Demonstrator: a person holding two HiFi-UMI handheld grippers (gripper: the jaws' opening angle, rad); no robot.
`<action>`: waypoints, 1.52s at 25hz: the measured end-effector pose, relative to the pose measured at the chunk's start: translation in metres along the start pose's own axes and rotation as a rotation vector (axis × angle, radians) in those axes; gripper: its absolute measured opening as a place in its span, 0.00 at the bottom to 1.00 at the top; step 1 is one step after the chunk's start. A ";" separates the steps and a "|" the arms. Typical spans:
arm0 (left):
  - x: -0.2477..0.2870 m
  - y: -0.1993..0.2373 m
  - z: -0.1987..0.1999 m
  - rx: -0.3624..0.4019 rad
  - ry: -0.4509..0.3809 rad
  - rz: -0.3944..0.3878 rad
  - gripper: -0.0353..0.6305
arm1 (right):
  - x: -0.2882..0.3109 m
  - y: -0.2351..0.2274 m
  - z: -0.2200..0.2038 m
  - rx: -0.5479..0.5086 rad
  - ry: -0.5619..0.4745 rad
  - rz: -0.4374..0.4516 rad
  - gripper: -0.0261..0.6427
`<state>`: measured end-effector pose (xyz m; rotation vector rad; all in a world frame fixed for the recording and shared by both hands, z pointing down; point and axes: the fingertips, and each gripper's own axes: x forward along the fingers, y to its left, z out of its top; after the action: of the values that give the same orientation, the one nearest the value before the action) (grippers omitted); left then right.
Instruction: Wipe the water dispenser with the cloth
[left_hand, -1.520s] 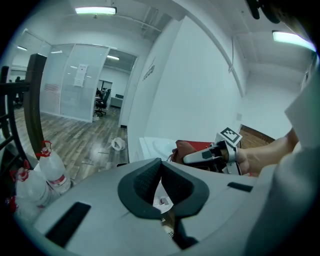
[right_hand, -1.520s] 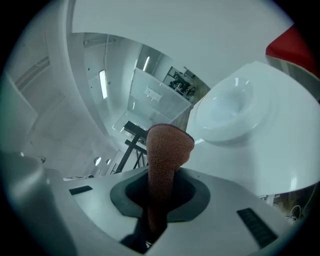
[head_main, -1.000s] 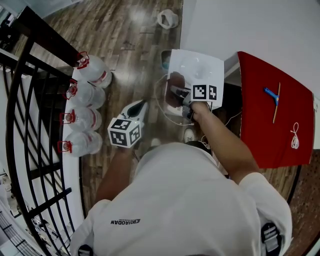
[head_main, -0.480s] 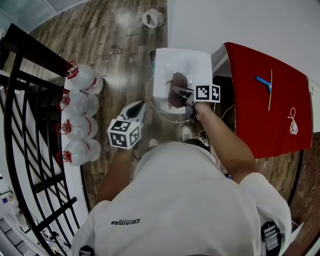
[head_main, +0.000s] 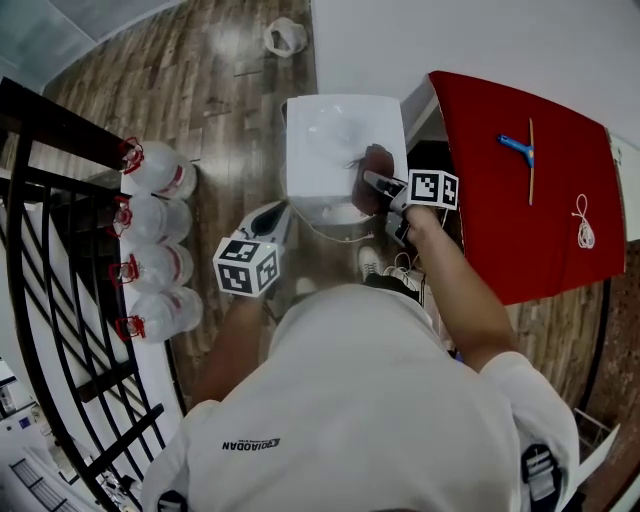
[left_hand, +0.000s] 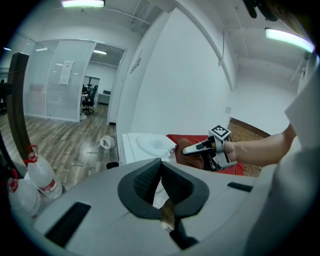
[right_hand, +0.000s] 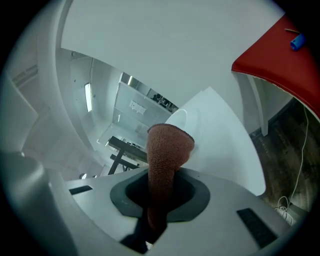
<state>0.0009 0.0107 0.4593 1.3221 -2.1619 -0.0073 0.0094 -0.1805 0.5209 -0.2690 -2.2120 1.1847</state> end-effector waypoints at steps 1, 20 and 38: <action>0.002 -0.002 0.001 0.003 0.002 -0.003 0.04 | -0.006 -0.004 0.003 0.002 -0.009 -0.007 0.12; 0.024 -0.026 -0.002 0.022 0.027 -0.054 0.04 | -0.103 -0.083 0.042 -0.084 -0.143 -0.267 0.12; -0.013 0.012 -0.022 -0.028 0.025 -0.024 0.04 | -0.039 0.016 -0.045 -0.486 -0.148 -0.183 0.12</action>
<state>0.0059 0.0341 0.4743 1.3249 -2.1179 -0.0308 0.0656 -0.1581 0.5102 -0.1708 -2.5719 0.5732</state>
